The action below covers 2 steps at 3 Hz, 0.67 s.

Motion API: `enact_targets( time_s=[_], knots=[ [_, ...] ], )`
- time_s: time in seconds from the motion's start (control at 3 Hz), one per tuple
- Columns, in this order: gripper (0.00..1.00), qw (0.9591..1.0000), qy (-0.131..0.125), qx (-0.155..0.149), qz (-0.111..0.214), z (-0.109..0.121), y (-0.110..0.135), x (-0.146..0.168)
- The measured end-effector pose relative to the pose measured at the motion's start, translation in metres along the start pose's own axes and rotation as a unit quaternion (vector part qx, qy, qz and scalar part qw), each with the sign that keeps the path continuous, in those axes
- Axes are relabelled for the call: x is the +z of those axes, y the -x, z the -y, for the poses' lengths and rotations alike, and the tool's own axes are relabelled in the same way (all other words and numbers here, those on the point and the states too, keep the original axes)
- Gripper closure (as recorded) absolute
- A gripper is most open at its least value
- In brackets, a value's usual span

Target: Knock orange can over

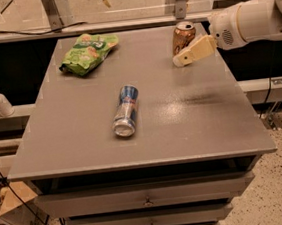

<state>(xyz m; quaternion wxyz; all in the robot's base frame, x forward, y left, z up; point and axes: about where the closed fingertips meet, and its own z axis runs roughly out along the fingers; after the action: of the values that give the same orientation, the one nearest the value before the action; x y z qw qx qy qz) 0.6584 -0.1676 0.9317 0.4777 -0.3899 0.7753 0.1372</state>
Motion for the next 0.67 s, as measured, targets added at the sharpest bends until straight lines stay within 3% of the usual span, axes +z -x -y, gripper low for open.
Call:
enact_targets(
  time_s=[0.33,0.67],
  knots=[
    [0.00,0.9990,-0.020,0.020,0.036,0.031,-0.002,0.015],
    [0.00,0.9968,-0.023,0.043,0.063,0.053,-0.007,0.037]
  ],
)
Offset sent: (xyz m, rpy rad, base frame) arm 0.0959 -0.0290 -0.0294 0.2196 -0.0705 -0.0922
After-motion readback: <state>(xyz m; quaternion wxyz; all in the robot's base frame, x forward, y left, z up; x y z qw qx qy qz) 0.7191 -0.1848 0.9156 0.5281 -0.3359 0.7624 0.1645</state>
